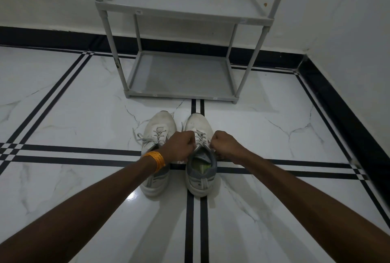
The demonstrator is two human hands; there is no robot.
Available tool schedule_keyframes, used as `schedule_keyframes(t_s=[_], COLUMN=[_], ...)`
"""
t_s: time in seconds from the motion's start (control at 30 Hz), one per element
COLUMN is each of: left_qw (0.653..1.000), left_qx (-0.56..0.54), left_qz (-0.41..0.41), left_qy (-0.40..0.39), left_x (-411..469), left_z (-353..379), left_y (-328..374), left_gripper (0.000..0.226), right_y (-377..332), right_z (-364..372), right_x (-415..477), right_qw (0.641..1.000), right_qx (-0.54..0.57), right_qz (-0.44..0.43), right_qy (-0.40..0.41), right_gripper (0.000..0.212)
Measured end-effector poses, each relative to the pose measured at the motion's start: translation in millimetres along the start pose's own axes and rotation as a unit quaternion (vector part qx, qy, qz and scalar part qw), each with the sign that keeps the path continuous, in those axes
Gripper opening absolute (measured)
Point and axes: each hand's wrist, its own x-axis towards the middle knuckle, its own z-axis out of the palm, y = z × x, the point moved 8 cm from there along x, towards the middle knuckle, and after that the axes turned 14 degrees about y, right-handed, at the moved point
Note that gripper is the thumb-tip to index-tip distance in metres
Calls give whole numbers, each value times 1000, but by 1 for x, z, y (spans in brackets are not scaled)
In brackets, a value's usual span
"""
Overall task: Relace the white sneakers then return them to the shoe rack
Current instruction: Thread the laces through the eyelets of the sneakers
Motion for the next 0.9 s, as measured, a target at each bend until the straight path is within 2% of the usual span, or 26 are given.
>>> schedule_keyframes(t_s=[0.07,0.17,0.27,0.37,0.63,0.9], left_qw=[998,994,996,996,996,995], left_qx=[-40,-78,-74,-70,-68,-85], left_qz=[-46,-73,-55,-40,-28,-48], left_qy=[9,24,7,27,50,18], left_x=[-1,1,5,4,2,3], left_z=[2,0,-2,-4,-7,-5], left_y=[-8,-16,-15,-15,-14,-18], left_gripper=[15,12,14,18,17,17], right_y=[7,13,16,14,15,20], right_z=[4,-1,-6,-6,-5,-6], right_x=[-1,2,3,2,0,-1], right_qw=[996,992,990,988,990,989], right_qx=[65,104,119,118,108,116], right_qz=[53,67,60,49,40,48], right_qy=[-13,9,50,82,88,80], right_gripper=[4,13,14,13,17,14])
